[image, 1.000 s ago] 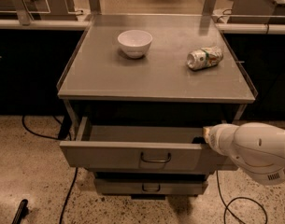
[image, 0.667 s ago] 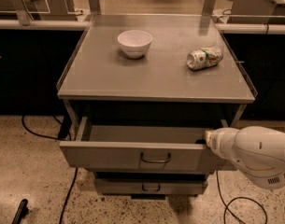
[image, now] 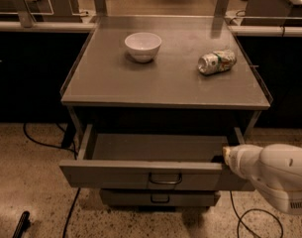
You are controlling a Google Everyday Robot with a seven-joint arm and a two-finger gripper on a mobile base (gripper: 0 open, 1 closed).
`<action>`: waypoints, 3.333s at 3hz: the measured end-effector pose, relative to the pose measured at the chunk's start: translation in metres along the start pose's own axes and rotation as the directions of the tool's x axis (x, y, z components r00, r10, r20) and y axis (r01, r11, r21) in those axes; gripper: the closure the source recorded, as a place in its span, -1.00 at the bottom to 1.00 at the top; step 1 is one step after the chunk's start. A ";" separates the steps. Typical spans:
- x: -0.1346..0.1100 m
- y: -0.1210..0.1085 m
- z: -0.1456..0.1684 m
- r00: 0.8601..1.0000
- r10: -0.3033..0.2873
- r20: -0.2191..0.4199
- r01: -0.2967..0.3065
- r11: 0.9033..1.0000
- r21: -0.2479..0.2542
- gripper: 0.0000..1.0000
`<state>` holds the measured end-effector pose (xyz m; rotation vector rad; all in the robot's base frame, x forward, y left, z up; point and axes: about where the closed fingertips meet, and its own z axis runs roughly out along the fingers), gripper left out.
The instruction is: Open top drawer
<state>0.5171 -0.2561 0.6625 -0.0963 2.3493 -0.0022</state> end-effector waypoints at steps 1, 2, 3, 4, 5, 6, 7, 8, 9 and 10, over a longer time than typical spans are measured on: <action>0.021 -0.001 -0.018 1.000 0.025 -0.003 -0.025 1.000 0.003 1.00; 0.023 -0.001 -0.021 1.000 0.029 -0.003 -0.029 1.000 0.002 1.00; 0.021 0.004 -0.038 0.998 0.037 0.046 -0.037 0.999 -0.003 1.00; -0.008 0.010 -0.055 0.982 0.036 0.184 -0.037 0.999 0.002 1.00; -0.028 0.015 -0.066 0.965 0.045 0.259 -0.043 0.999 -0.014 0.62; -0.028 0.015 -0.066 0.965 0.045 0.258 -0.043 0.999 -0.014 0.15; -0.028 0.015 -0.066 0.965 0.045 0.258 -0.043 0.999 -0.014 -0.31; -0.028 0.015 -0.066 0.965 0.045 0.258 -0.043 0.999 -0.014 -0.78; -0.028 0.015 -0.066 0.965 0.045 0.258 -0.043 0.999 -0.014 -1.00; -0.028 0.015 -0.066 0.965 0.045 0.258 -0.043 0.999 -0.014 -1.00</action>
Offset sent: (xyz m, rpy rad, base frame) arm -0.0933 -0.0042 -0.0076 0.0759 -0.0013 -0.0761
